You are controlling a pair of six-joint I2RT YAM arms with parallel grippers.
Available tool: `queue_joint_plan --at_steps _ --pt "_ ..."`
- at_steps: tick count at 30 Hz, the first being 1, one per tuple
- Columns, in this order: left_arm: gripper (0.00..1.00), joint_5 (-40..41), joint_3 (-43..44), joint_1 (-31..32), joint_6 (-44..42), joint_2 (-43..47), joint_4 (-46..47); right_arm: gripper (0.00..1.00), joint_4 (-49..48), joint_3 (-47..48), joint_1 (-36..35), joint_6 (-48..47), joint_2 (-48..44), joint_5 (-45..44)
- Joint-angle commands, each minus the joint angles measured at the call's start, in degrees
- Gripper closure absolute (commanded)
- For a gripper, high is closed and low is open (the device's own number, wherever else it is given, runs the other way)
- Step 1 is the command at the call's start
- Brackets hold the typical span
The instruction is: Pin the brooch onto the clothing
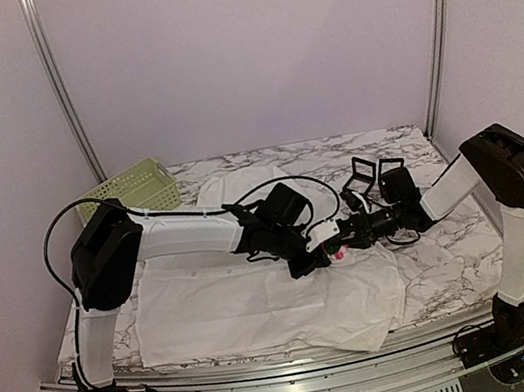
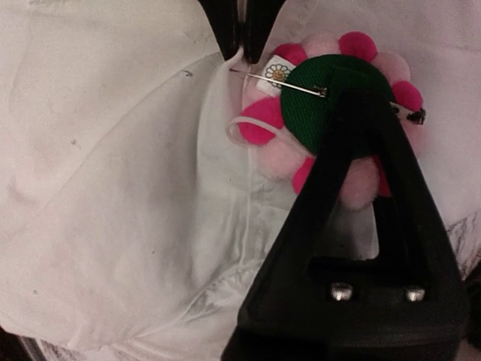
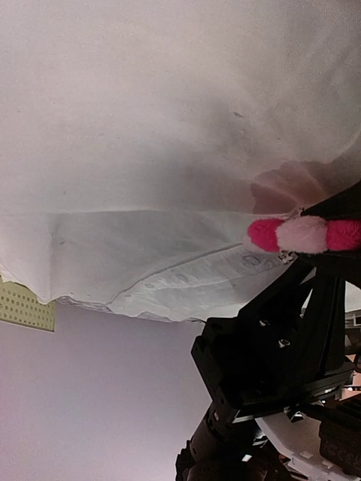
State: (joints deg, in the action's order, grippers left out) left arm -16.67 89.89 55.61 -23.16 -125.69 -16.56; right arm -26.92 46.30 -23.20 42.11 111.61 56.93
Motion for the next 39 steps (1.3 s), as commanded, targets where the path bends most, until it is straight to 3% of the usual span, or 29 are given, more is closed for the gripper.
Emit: queue_joint_plan --at_steps 1,7,14,23,32,39 --pt "1.0 2.92 -1.02 0.2 -0.64 1.67 4.04 1.0 1.97 -0.01 -1.36 -0.13 1.22 5.37" --pt "1.0 6.99 -1.6 0.03 -1.02 2.29 7.24 1.0 8.53 -0.81 -2.9 -3.52 0.77 5.3" --pt "1.0 5.45 -7.33 0.26 -2.77 7.01 15.51 1.0 12.95 -0.42 -2.9 -5.76 -0.6 3.81" --pt "1.0 10.1 -7.24 0.22 -2.44 6.85 20.95 1.0 20.77 2.13 -2.87 -8.73 -0.86 4.38" --pt "1.0 12.89 -4.7 -0.07 -2.07 6.29 19.41 1.0 24.77 2.58 -2.94 -10.92 -5.34 7.55" --pt "1.0 9.74 -6.04 0.38 -1.27 6.93 13.74 1.0 24.23 2.48 -2.91 -10.22 -10.18 8.41"
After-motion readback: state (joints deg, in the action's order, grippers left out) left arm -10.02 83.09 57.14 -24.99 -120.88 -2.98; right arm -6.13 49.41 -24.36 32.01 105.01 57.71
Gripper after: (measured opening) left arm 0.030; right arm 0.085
